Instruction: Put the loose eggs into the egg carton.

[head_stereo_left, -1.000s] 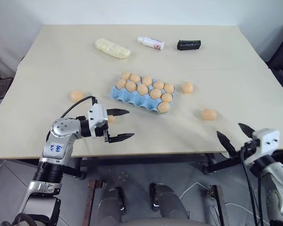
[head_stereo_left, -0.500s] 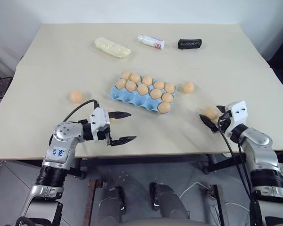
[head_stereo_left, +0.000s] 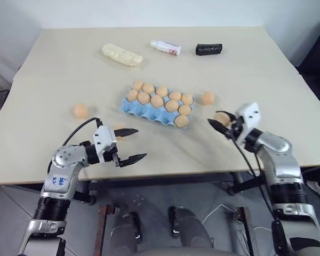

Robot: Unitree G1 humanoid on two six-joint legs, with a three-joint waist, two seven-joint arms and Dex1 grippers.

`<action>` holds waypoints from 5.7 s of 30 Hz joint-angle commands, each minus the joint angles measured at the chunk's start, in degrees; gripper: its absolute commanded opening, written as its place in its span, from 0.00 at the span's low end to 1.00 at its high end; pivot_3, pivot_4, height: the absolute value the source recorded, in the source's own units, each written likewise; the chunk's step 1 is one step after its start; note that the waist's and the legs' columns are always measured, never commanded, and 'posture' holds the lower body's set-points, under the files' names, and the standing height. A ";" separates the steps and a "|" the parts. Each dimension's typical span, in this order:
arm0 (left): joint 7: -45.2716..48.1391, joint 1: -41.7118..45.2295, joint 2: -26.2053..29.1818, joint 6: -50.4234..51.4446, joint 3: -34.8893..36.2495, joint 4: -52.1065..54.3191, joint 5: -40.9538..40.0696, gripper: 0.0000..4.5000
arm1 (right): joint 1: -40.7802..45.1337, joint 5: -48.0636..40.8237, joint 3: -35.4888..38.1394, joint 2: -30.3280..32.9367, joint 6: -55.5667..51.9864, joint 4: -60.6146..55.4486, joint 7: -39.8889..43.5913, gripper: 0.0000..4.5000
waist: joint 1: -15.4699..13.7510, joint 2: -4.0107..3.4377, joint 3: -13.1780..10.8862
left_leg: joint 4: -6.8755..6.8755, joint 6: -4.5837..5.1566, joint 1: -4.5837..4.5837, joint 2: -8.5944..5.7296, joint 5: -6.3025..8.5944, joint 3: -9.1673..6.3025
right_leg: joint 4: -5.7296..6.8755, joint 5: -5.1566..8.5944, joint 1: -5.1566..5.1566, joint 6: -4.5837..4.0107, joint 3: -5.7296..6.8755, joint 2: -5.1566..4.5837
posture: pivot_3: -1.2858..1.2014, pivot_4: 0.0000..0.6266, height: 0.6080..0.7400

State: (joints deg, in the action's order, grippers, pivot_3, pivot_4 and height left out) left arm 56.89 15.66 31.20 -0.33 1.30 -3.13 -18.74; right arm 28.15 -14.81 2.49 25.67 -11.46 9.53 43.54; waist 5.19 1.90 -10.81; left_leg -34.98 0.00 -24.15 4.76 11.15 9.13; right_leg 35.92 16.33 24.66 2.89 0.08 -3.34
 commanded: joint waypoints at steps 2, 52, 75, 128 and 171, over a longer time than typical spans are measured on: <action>-2.13 -2.28 1.92 -0.39 4.14 0.52 -0.49 1.00 | 5.32 0.20 -4.52 -4.15 -7.36 -6.63 -3.47 0.43 | -0.10 0.00 0.00 | 0.02 -0.01 -0.01 0.01 0.00 0.00 | -0.01 0.05 0.02 -0.15 0.00 -0.02 | 0.52 0.24 1.00; -5.07 2.00 -1.42 3.62 1.53 5.41 -1.14 1.00 | -2.69 4.12 6.55 1.17 0.02 0.74 -12.73 0.99 | 0.74 0.04 0.02 | 0.03 -0.02 0.04 -0.06 0.03 0.29 | -0.41 -0.12 -0.02 -0.10 0.62 -0.10 | 0.52 0.24 1.00; -10.00 -5.22 -0.41 6.40 5.97 13.26 -2.02 1.00 | 36.63 11.25 4.38 -4.12 14.49 60.40 -16.01 0.62 | 1.10 0.02 0.01 | 0.46 -0.21 -0.20 -0.06 0.03 0.42 | -0.06 -0.33 0.63 0.36 0.15 -0.08 | 0.52 0.24 1.00; -11.81 -20.91 6.25 6.48 22.45 8.28 -4.14 1.00 | -6.52 -7.93 -3.07 5.21 3.91 -15.07 22.93 1.00 | -0.10 0.10 0.04 | 0.86 -0.39 -0.14 0.16 0.05 0.53 | -0.18 -0.12 0.82 0.02 0.94 -0.10 | 0.52 0.24 1.00; -19.81 34.08 -14.87 -4.05 -0.91 -39.82 10.94 0.49 | -9.08 -6.60 -2.60 3.68 5.78 -16.51 9.79 1.00 | -2.26 0.13 0.05 | -0.12 0.25 -0.13 -0.10 0.22 0.34 | -0.66 -0.35 -0.04 0.16 0.99 -0.23 | 0.52 0.24 1.00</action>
State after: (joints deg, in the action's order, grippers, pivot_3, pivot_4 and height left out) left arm 38.32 47.51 16.68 -1.60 0.08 -39.78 -8.77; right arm 19.02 -21.18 -1.31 29.44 -6.25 -4.33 54.08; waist 2.93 2.03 -10.76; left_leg -35.10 0.23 -24.29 4.65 11.40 9.44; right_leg 35.31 15.91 24.62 3.21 1.11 -3.55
